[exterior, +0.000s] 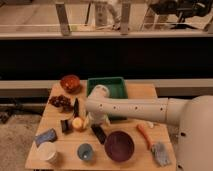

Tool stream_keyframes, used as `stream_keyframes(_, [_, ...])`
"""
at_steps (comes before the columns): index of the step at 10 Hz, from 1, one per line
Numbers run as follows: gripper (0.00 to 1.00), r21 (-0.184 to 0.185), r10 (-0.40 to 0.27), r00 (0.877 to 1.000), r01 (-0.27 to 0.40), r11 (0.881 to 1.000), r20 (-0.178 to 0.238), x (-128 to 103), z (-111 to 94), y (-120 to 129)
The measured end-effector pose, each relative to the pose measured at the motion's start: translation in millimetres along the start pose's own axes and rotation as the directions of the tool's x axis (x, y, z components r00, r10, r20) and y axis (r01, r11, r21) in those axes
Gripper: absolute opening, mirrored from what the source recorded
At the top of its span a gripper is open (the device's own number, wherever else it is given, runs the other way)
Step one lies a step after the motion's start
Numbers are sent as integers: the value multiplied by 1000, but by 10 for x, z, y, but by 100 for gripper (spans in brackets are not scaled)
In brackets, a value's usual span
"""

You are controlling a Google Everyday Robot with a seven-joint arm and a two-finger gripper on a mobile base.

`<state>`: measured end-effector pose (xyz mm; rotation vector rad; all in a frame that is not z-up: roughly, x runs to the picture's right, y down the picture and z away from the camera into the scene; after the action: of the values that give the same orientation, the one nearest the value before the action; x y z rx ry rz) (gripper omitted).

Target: Place eraser in table surface

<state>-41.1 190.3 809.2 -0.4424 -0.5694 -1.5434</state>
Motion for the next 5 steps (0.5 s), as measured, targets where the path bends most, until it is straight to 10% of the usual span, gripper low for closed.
stream_keyframes(5, [80,0,-3,1000,3,1000,0,0,2,-13])
